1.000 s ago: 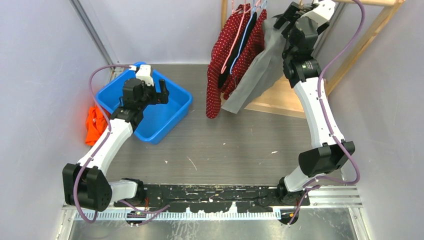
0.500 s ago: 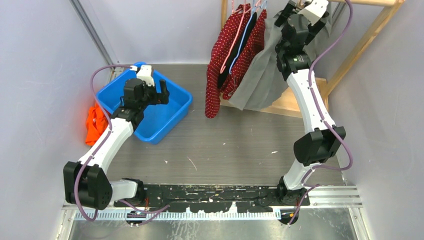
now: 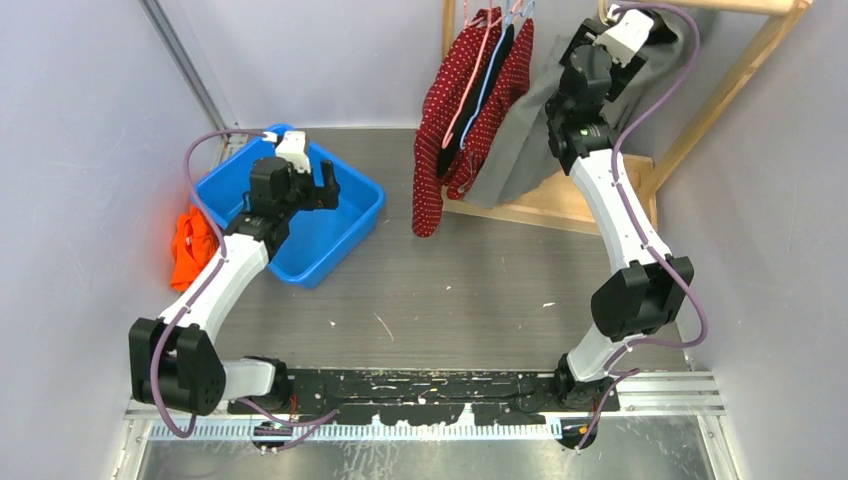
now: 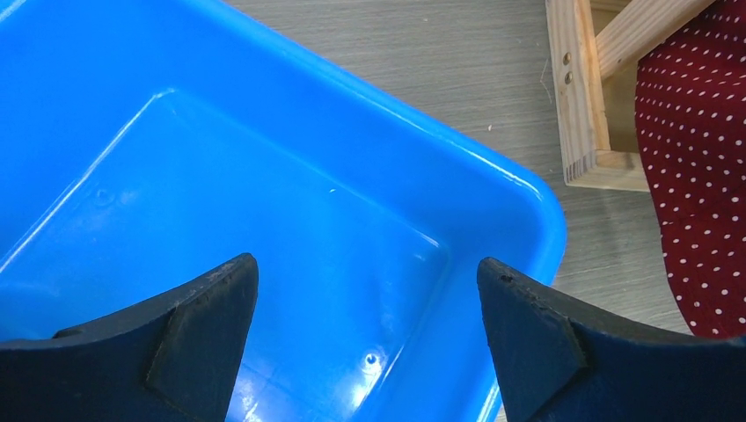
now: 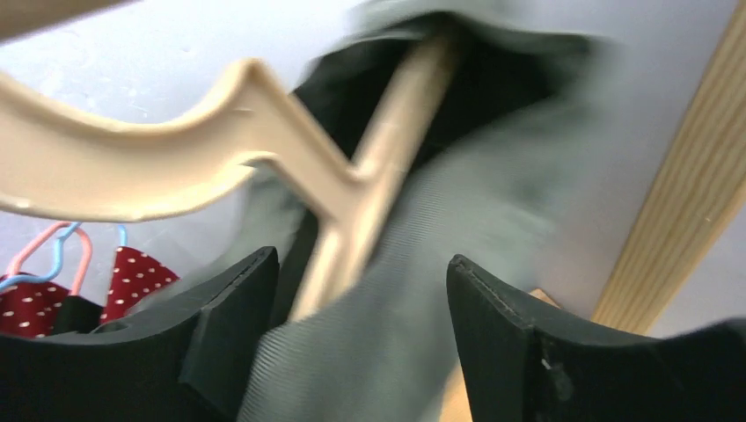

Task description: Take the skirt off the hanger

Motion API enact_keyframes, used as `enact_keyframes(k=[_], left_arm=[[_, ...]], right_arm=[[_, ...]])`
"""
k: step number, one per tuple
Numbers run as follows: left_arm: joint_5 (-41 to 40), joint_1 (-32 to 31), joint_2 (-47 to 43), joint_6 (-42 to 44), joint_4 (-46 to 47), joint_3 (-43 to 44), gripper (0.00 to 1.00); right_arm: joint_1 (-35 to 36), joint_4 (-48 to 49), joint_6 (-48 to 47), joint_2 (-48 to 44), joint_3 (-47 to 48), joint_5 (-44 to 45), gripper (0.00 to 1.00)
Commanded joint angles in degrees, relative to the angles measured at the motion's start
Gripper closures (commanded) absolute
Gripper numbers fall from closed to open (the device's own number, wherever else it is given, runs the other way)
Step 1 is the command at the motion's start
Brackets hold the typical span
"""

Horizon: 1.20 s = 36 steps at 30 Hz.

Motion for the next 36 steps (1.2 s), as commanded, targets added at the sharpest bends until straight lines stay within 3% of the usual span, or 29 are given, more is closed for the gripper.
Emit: enact_keyframes(k=[1, 4, 5, 7, 12, 19, 26, 29, 36], left_arm=[[0.62, -0.27, 1.61, 1.24, 1.02, 1.42, 0.07], [0.84, -0.26, 1.95, 1.11, 0.66, 1.79, 0.07], [0.86, -0.32, 2.0, 1.11, 0.63, 1.8, 0.07], [0.84, -0.29, 2.04, 1.11, 0.55, 1.8, 0.07], [0.74, -0.42, 1.81, 1.03, 0.53, 1.88, 0.07], [0.5, -0.37, 1.54, 0.93, 0.53, 1.89, 0.07], [-0.42, -0.42, 1.97, 0.94, 0.47, 2.06, 0.07], [-0.77, -0.39, 2.31, 0.87, -0.16, 2.61, 0.07], [-0.12, -0.37, 2.25, -0.38, 0.09, 2.77, 0.07]], right_arm=[[-0.09, 3.98, -3.27, -3.91, -2.99, 4.31, 0.43], [-0.02, 5.76, -4.1, -4.89, -4.07, 3.97, 0.67], [-0.12, 6.03, -4.57, -5.05, -4.1, 3.85, 0.83], [-0.16, 6.25, -5.5, -5.11, -4.0, 3.69, 0.98], [-0.13, 5.31, -6.85, -4.81, -2.65, 2.16, 0.99], [-0.14, -0.81, -6.21, -3.24, 6.04, -7.41, 0.99], [-0.11, -7.1, 0.27, -6.2, 10.85, -14.82, 0.99], [-0.16, -11.07, 5.08, -9.32, 6.88, -18.65, 0.99], [1.33, -14.92, 14.47, -19.21, -12.25, -24.26, 0.99]])
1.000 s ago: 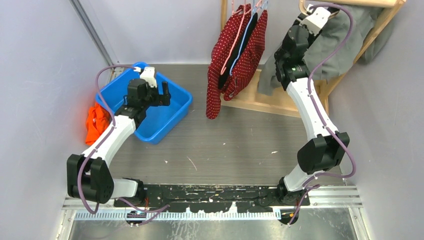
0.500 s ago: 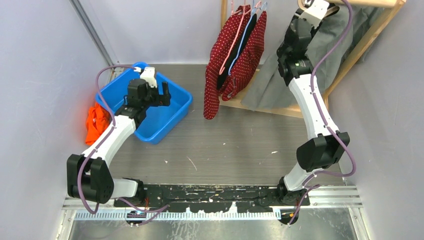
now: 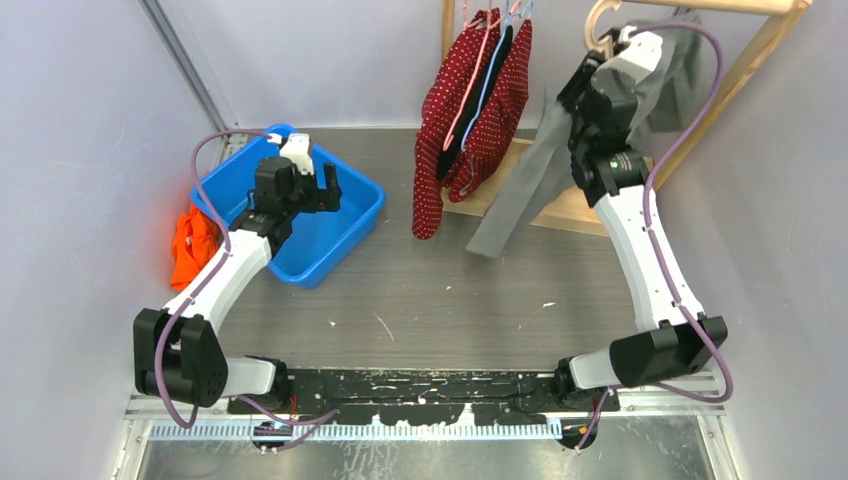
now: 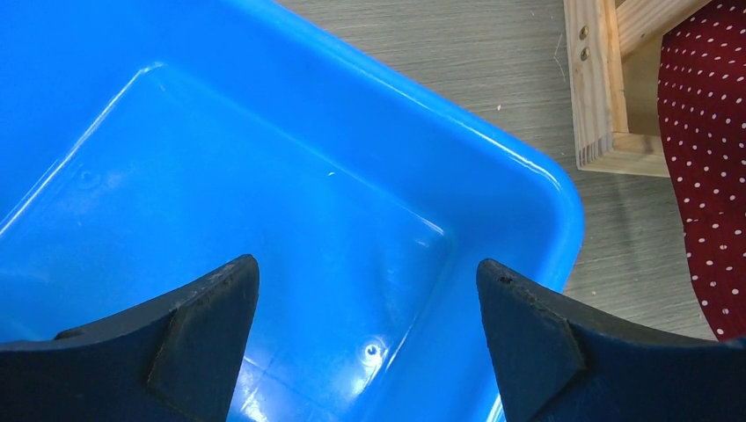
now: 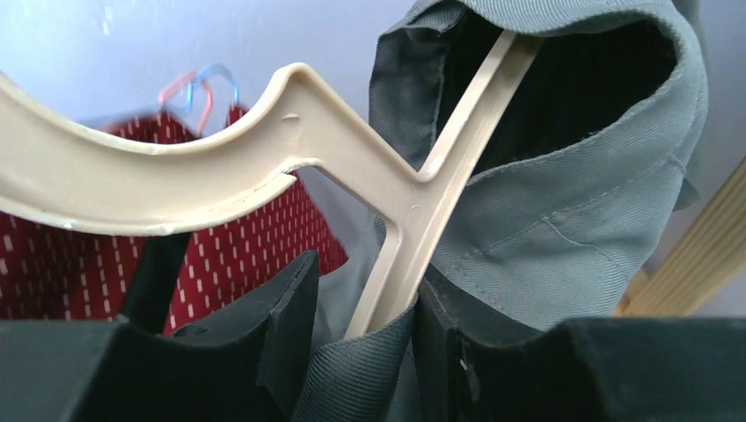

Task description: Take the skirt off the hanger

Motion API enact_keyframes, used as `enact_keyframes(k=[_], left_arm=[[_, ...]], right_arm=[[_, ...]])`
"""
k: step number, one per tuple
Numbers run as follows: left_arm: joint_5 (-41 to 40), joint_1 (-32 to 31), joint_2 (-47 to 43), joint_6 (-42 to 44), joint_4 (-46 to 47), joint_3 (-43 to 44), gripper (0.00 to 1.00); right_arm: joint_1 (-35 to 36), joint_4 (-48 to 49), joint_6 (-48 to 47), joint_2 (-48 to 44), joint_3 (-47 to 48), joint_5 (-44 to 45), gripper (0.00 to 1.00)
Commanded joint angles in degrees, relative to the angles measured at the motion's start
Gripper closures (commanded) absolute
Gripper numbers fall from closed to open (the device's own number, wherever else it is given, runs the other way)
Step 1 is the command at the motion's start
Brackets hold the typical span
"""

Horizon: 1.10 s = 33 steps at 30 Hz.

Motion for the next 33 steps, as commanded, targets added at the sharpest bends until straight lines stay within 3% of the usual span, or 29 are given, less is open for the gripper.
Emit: enact_keyframes(k=[1, 8, 13, 21, 26, 30, 33], left_arm=[[0.08, -0.09, -0.26, -0.35, 1.19, 2.37, 0.07], [1.87, -0.15, -0.85, -1.99, 2.04, 1.53, 0.07], [2.8, -0.19, -1.6, -2.62, 1.67, 1.66, 0.08], [8.58, -0.28, -5.88, -4.68, 1.31, 2.33, 0.08], [20.7, -0.26, -8.59, -10.45, 4.43, 4.79, 0.08], [29.17, -0.29, -9.93, -18.38, 11.47, 7.38, 0.08], [34.05, -0.25, -10.52, -24.83, 16.59, 9.39, 0.06]], right_arm=[[1.27, -0.79, 7.72, -7.29, -8.68, -6.18, 0.99], [4.14, -7.49, 14.25, -17.81, -16.1, -10.65, 0.99], [5.71, -17.37, 18.37, -23.32, -14.58, -20.86, 0.99], [5.9, -35.91, 14.8, -29.19, -6.15, -45.77, 0.99], [5.86, -43.56, 12.36, -29.82, 0.9, -65.22, 0.99], [5.85, -43.63, 16.08, -29.51, 2.96, -80.41, 0.99], [5.88, -38.41, 21.83, -30.83, 0.8, -87.13, 0.99]])
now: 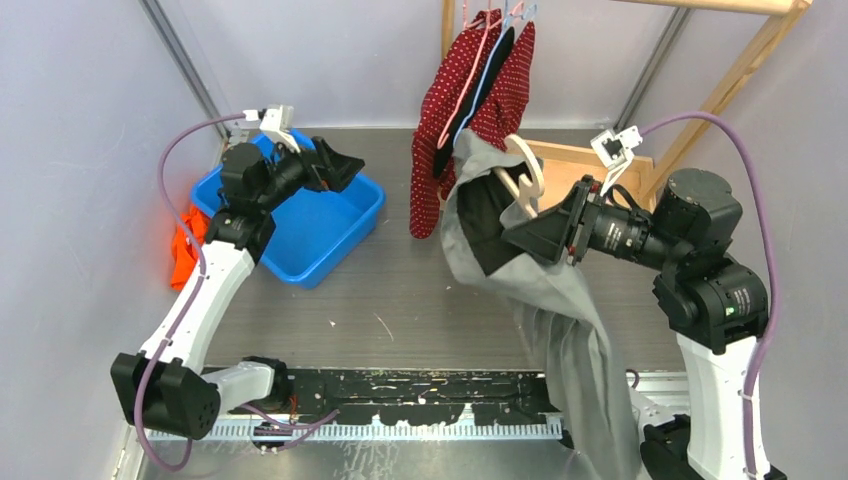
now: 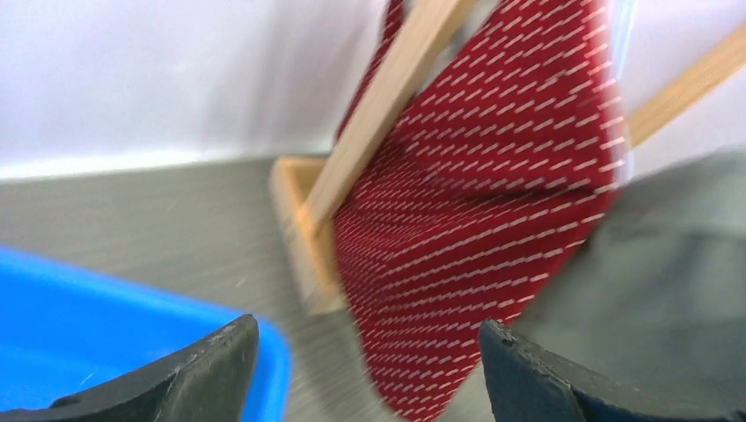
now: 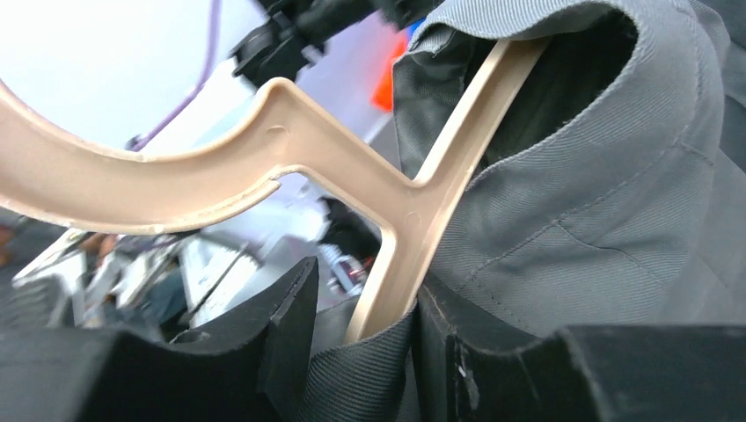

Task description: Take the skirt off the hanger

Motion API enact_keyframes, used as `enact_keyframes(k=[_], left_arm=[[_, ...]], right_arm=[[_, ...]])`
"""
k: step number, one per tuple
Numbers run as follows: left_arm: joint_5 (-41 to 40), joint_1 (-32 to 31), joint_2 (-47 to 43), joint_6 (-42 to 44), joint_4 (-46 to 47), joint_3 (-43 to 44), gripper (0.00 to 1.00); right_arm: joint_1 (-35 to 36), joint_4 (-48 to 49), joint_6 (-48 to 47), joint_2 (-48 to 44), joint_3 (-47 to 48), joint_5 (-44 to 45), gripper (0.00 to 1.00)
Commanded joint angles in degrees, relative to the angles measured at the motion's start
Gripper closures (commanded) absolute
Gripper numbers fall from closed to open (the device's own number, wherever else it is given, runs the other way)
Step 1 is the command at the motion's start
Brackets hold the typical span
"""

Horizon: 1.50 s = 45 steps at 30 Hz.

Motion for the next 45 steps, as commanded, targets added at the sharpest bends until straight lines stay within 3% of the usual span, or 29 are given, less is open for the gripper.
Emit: enact_keyframes(k=[1, 4, 8, 20, 28, 32, 38, 45], left_arm=[[12.53, -0.18, -2.24, -12.7, 13.22, 4.84, 0.06], [17.05, -0.1, -2.42, -21.57, 22.1, 5.34, 0.06], [20.55, -1.3, -4.32, -30.84, 30.93, 5.41, 0.05], [20.91, -9.36, -16.21, -30.39, 25.47, 2.96, 0.01], [19.8, -12.55, -11.48, -26.09, 21.73, 2.93, 0.03], [17.18, -17.22, -7.47, -22.08, 20.11, 2.4, 0.03], [10.89, -25.48, -1.16, -11.01, 9.23, 6.22, 0.06], [6.11, -27.38, 1.02, -7.01, 5.14, 8.09, 0.08]], right_arm=[[0.23, 10.56, 8.86, -2.37, -1.22, -19.76, 0.99], [0.28, 19.51, 14.66, -4.87, -6.41, -21.47, 0.99], [0.27, 20.26, 13.74, -5.0, -8.53, -21.11, 0.99], [0.25, 22.83, 8.98, -0.64, -12.44, -17.82, 0.99], [0.63, 27.2, 11.61, 0.57, -12.17, -18.08, 0.99], [0.88, 28.08, 12.33, 0.87, -12.15, -18.29, 0.99], [1.61, 29.19, 13.04, 1.5, -12.23, -18.45, 0.99], [1.92, 29.13, 12.54, 1.71, -12.83, -18.82, 0.99]])
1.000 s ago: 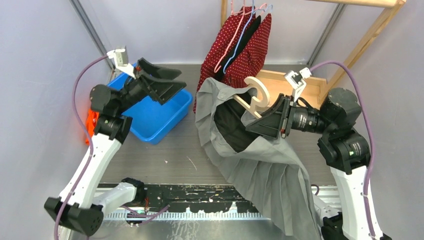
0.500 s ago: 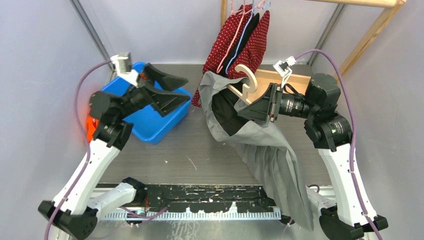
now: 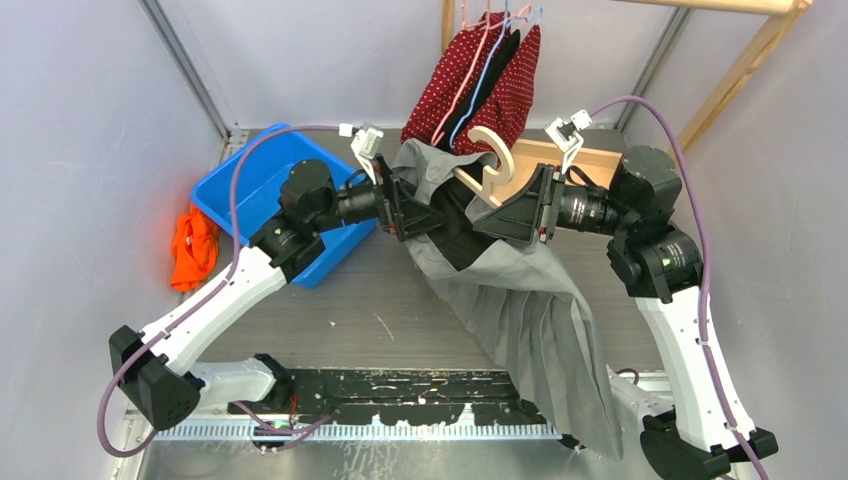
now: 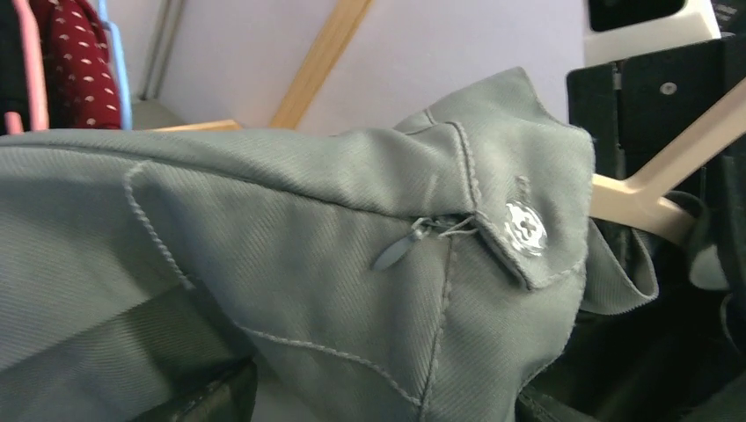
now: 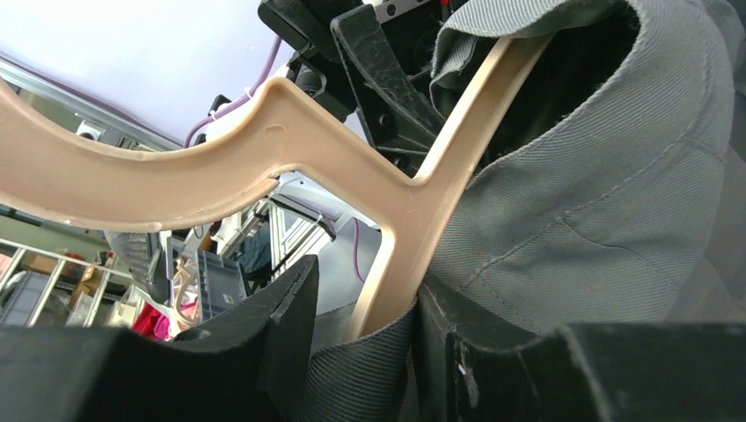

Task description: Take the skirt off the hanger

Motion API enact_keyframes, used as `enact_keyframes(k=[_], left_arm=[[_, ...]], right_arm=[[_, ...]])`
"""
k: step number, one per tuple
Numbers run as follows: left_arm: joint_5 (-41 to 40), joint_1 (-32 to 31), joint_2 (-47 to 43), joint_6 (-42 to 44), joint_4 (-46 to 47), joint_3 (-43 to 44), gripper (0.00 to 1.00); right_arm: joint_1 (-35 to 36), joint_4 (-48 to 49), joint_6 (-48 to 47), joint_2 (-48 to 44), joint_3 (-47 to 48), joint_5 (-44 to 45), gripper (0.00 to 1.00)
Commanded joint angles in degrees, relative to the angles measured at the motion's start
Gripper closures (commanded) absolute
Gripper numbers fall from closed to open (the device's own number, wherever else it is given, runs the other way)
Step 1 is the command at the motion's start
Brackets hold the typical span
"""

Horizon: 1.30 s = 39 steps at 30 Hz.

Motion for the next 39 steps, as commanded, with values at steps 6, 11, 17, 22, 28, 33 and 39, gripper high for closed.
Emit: enact_keyframes(k=[6, 11, 17, 22, 28, 33, 39], left_arm=[[-9.12, -0.64, -0.06, 8.3, -5.1, 6.83, 0.95], [-20.17, -0.7, 0.34, 14.59, -11.98, 13.18, 1.0], [-40.37, 0.62, 3.14, 28.75, -21.23, 22.36, 1.0], [-31.5, 14.02, 9.1, 22.7, -22.17, 25.58, 1.0], [-24.48, 24.24, 17.4, 19.73, -20.07, 28.35, 1.0], [-20.66, 26.54, 24.12, 19.36, -22.94, 35.28, 1.0], [-17.81, 26.59, 19.62, 17.52, -20.15, 32.01, 1.0]], right_arm=[[0.54, 5.78, -0.16, -0.42, 0.1, -1.8, 0.99], [0.56, 5.51, -0.26, -0.05, -1.83, -2.16, 0.99], [0.96, -1.31, -3.35, 1.34, -0.23, -4.75, 0.99], [1.25, -7.22, -6.51, 0.78, 2.82, -4.94, 0.99], [1.32, -7.96, -5.65, -0.54, 5.45, -9.55, 0.99], [1.42, -7.92, -5.32, -2.27, 5.02, -9.7, 0.99], [1.49, -9.85, -9.63, -0.28, 3.59, -3.44, 0.94]])
